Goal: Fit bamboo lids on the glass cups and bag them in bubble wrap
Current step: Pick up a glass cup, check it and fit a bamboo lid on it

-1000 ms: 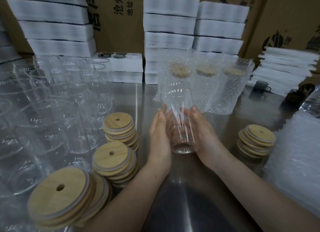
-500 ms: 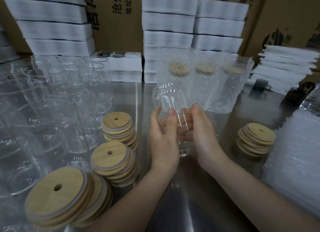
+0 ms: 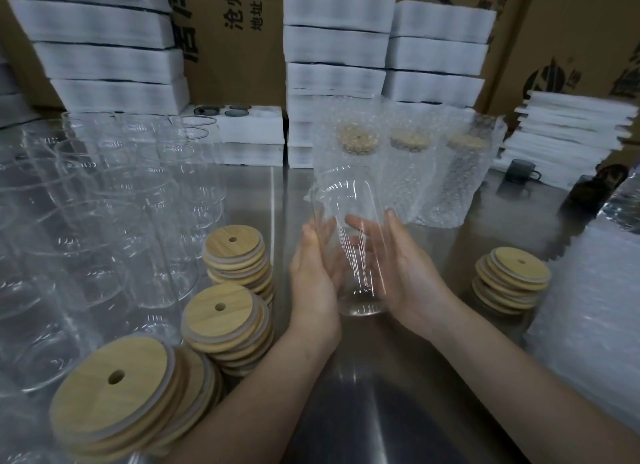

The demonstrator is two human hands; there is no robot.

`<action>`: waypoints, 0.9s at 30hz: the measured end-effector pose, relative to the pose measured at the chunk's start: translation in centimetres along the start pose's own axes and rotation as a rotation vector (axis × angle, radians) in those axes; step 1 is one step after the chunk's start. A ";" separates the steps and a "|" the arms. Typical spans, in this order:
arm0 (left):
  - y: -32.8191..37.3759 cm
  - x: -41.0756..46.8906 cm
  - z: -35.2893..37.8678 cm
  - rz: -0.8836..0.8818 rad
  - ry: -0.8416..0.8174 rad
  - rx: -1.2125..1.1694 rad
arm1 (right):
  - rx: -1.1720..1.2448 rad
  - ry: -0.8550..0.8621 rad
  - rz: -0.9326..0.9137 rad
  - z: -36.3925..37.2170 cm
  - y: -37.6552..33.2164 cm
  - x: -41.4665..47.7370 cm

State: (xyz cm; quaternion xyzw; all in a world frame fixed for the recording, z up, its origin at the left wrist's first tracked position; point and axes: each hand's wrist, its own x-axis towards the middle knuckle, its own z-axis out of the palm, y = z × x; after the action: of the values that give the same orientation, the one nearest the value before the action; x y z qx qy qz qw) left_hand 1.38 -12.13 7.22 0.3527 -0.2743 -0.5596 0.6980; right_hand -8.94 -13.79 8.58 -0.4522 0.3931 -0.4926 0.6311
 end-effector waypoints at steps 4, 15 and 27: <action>0.3 0.5 -0.5 0.244 0.194 0.053 | -0.006 -0.058 -0.005 0.3 0.3 -0.1; -0.9 -1.8 0.8 0.310 0.001 0.164 | -0.248 0.137 -0.376 1.4 1.4 -0.4; -0.6 -1.1 0.3 0.332 -0.064 0.189 | -0.212 0.254 -0.261 1.1 -0.2 -0.3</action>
State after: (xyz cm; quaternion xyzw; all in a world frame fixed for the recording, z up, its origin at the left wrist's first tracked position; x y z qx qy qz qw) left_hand 0.50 -11.17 6.93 0.3488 -0.4019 -0.4196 0.7354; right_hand -7.99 -13.27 9.12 -0.4977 0.4571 -0.5790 0.4561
